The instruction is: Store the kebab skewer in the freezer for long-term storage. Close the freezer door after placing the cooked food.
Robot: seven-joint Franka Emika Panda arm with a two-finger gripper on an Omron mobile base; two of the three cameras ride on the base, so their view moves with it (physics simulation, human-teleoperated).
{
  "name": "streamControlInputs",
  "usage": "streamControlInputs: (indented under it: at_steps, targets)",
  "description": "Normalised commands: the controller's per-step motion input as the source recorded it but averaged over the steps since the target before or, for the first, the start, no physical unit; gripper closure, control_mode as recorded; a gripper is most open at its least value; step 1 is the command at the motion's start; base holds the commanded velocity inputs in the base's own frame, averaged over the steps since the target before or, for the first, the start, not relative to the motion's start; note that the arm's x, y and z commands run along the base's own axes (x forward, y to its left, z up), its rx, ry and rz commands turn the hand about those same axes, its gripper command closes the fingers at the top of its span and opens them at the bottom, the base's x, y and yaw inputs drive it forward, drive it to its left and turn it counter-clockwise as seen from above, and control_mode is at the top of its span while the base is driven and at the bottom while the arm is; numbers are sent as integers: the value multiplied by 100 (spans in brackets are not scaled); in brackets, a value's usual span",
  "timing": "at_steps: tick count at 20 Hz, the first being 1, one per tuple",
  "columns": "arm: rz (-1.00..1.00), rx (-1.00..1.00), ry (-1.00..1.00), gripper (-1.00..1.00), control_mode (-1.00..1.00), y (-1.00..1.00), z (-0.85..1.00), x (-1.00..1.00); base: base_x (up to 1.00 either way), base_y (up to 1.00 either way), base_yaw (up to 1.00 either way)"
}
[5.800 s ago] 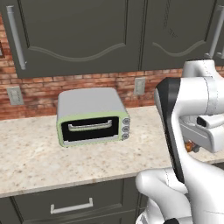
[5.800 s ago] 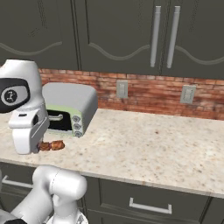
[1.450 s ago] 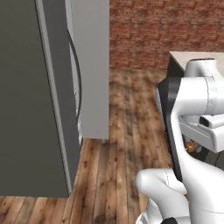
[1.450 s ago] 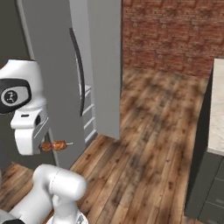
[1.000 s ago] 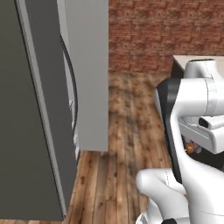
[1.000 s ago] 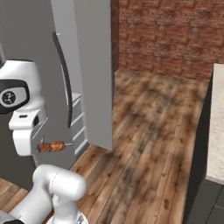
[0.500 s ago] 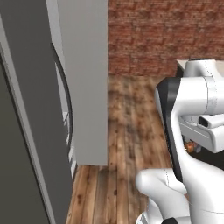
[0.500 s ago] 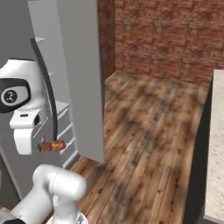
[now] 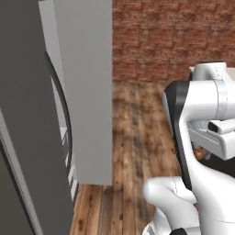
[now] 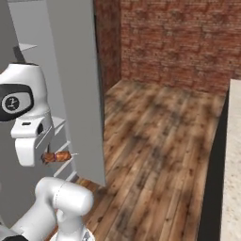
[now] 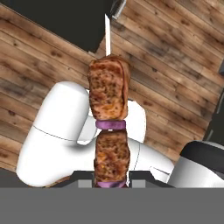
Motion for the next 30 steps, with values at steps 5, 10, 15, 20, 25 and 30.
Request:
streamControlInputs:
  at_steps: [5,10,15,20,25,30]
  targets:
    - [0,0,0,100,100,0,0,0,47,18,5]
    - [0,0,0,100,100,0,0,0,49,45,25]
    - [0,0,0,100,100,0,0,0,59,47,42]
    - [0,0,0,100,100,0,0,0,64,19,55]
    - [0,0,0,100,100,0,0,0,38,-24,65]
    - [0,0,0,100,100,0,0,0,9,-49,71]
